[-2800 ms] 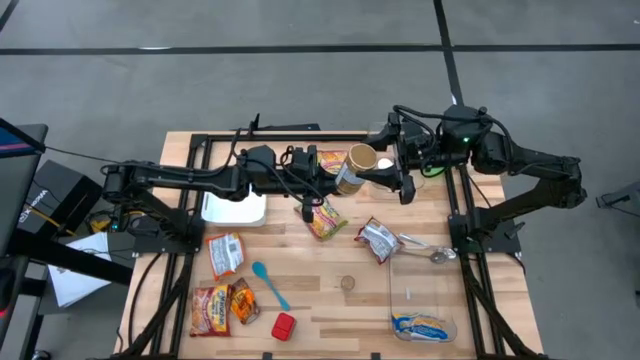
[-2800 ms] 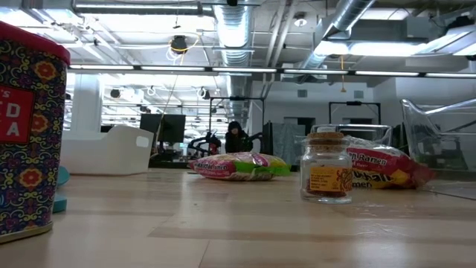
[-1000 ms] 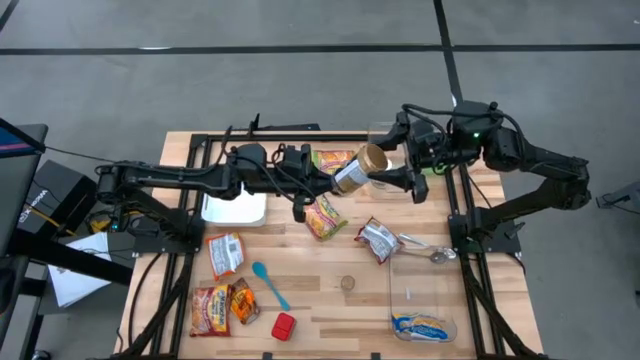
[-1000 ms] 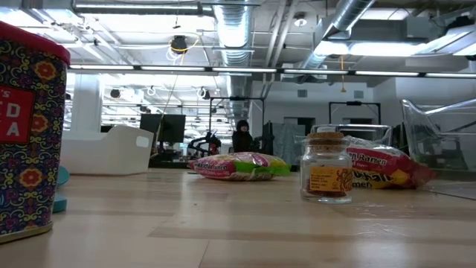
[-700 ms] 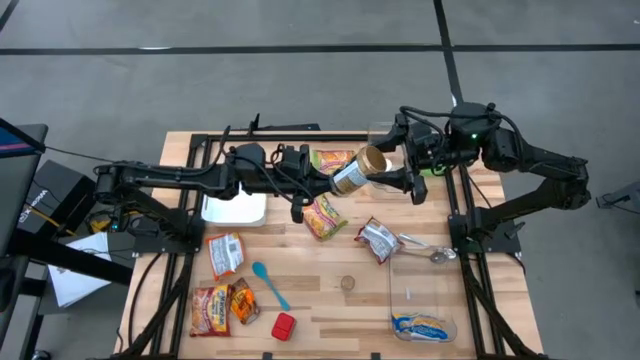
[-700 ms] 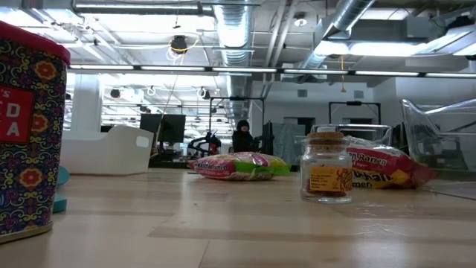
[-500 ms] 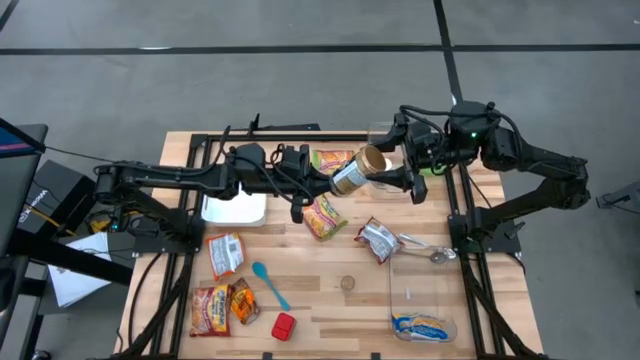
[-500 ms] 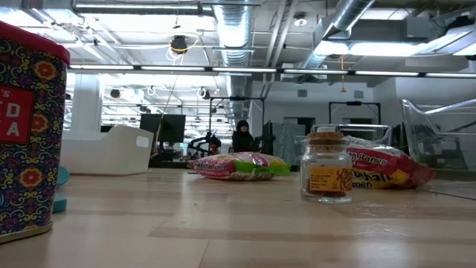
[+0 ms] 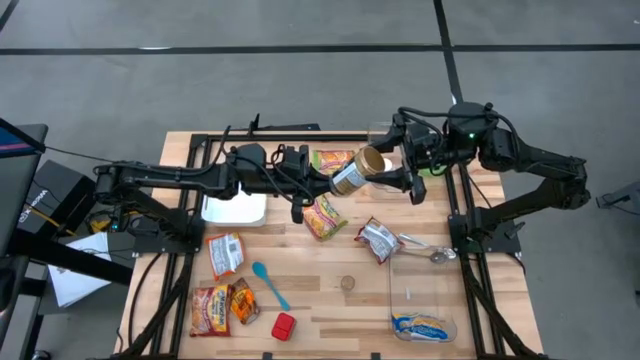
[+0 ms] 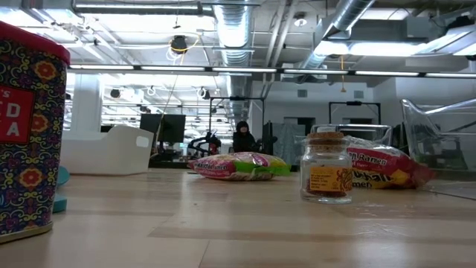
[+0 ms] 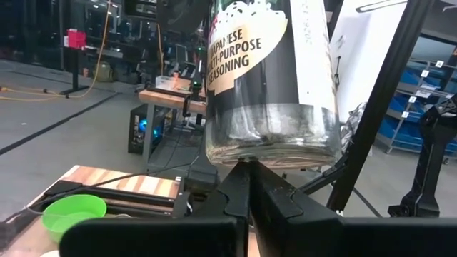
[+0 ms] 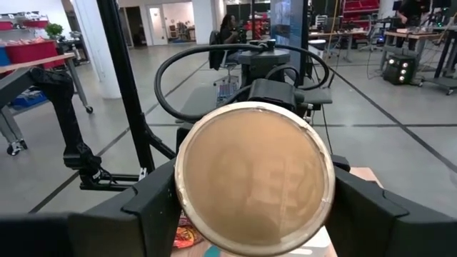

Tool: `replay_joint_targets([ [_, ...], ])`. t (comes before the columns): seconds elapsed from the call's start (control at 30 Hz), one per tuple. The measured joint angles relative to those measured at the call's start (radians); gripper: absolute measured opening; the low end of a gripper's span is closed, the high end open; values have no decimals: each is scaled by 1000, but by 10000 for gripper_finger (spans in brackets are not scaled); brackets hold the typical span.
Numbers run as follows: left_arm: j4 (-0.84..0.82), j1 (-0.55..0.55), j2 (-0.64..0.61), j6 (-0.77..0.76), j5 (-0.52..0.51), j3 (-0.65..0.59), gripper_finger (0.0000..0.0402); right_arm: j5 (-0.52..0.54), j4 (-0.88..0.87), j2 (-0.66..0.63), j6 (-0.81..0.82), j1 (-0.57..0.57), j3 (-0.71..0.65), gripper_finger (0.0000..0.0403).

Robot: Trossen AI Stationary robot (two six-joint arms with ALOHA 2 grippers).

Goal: Pick & Place Food Item
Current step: Put the gold seasoning bottle into the top transparent bin

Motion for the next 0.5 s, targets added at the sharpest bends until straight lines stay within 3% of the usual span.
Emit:
replay_joint_targets([
  [0.5,-32,1,-5,1,-2,-1,0,-20,29,-9,19,0,1,267],
])
